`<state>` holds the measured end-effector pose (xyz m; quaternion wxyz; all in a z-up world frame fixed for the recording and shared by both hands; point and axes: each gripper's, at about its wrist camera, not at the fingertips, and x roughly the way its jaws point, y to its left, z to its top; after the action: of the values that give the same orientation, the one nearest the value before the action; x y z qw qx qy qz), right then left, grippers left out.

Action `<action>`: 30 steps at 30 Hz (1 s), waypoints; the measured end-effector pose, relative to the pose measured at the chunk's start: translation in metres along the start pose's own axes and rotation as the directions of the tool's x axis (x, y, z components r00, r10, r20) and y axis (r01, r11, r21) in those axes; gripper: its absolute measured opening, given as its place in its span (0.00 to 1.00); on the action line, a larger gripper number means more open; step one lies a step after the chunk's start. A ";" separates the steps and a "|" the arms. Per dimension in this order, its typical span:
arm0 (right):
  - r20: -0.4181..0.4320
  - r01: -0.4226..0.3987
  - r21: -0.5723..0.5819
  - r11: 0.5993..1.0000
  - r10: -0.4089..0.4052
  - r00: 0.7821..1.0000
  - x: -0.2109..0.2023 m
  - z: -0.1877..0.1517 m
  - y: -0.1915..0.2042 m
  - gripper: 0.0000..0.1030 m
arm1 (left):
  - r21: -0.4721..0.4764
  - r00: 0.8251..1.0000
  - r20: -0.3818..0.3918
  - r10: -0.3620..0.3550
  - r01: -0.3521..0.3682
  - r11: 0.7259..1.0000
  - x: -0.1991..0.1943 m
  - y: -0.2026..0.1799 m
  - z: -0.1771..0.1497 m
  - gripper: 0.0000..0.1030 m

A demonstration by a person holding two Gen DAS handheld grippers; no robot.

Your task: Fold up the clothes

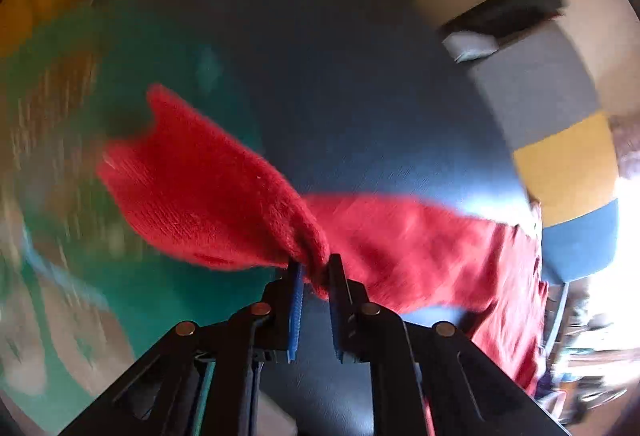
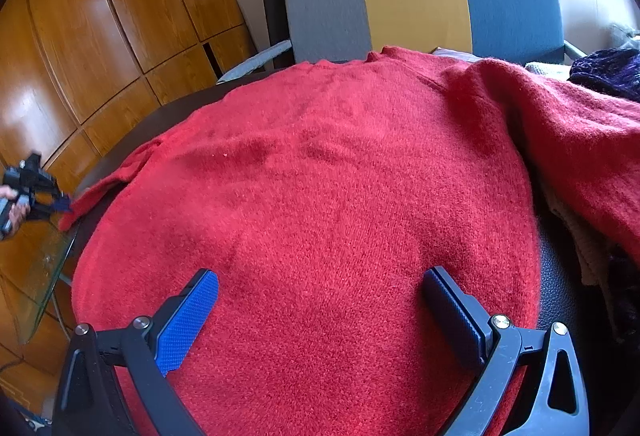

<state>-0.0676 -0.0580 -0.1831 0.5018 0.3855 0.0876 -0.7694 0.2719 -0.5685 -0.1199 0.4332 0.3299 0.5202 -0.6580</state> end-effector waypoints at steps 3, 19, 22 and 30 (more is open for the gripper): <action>-0.005 0.010 -0.008 1.000 -0.010 1.000 0.001 0.001 0.001 1.00 | 0.178 0.970 0.213 -0.113 0.075 0.981 -0.042 -0.045 0.009 0.10; -0.026 0.049 -0.038 0.998 -0.050 0.998 0.005 0.001 0.006 1.00 | -0.050 0.958 0.194 0.210 -0.204 0.978 0.000 0.031 0.015 0.25; -0.028 0.053 -0.041 0.998 -0.054 0.998 0.005 0.001 0.006 1.00 | -0.099 0.933 0.271 0.237 -0.218 0.971 -0.022 0.031 0.012 0.25; -0.046 0.101 -0.081 0.992 -0.105 0.993 0.008 0.002 0.012 1.00 | 0.325 0.974 0.218 0.062 -0.133 0.936 0.028 -0.078 -0.058 0.26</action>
<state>-0.0603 -0.0704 -0.1844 0.4739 0.3797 0.1504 -0.7802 0.1881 -0.5119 -0.1270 0.4537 0.3552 0.3354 -0.7453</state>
